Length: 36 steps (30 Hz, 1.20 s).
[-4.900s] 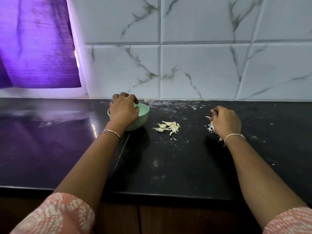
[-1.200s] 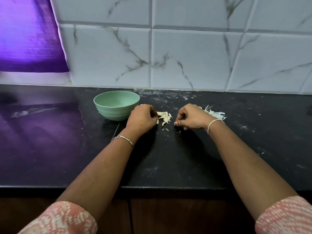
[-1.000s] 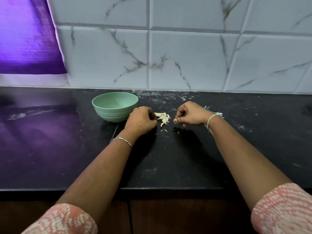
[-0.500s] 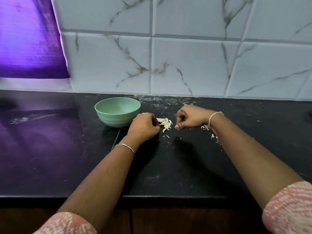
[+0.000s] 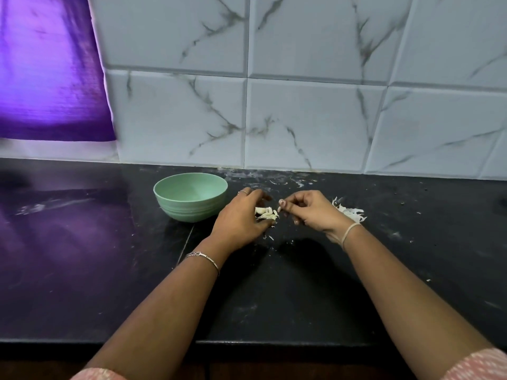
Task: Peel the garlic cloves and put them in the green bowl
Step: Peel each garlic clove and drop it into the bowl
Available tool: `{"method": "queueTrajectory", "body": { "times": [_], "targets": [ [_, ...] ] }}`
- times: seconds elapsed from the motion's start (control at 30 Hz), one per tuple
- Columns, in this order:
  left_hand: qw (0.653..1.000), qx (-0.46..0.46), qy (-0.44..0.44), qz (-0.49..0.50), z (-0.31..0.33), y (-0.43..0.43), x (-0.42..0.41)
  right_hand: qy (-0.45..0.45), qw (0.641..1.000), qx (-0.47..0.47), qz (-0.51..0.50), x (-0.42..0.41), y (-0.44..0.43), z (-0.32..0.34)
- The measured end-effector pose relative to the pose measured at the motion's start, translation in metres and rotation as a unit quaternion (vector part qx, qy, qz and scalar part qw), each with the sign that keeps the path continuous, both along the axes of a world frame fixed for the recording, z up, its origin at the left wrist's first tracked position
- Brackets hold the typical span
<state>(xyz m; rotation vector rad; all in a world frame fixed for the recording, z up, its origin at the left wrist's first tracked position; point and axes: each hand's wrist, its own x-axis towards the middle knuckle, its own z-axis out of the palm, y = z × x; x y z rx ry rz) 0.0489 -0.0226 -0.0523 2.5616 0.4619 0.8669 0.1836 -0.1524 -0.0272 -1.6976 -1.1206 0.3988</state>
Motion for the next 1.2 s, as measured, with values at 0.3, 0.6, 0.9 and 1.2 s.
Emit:
{"method": "queueTrajectory", "body": {
  "times": [0.3,0.6,0.9,1.2],
  "targets": [
    [0.997,-0.018,-0.069,-0.017,0.001,-0.002,0.005,0.126,0.991,0.041,-0.032,-0.023,0.01,-0.014],
    [0.99,-0.099,-0.099,0.001,-0.003,0.004,0.01,0.145,0.983,0.088,-0.076,-0.02,0.011,-0.012],
    [0.992,-0.094,-0.09,0.005,-0.001,-0.001,0.01,0.083,0.988,0.107,-0.071,-0.023,0.016,-0.017],
    [0.98,-0.163,-0.113,-0.01,-0.001,0.003,0.015,0.106,0.986,0.113,-0.069,-0.021,0.013,-0.013]
  ]
}}
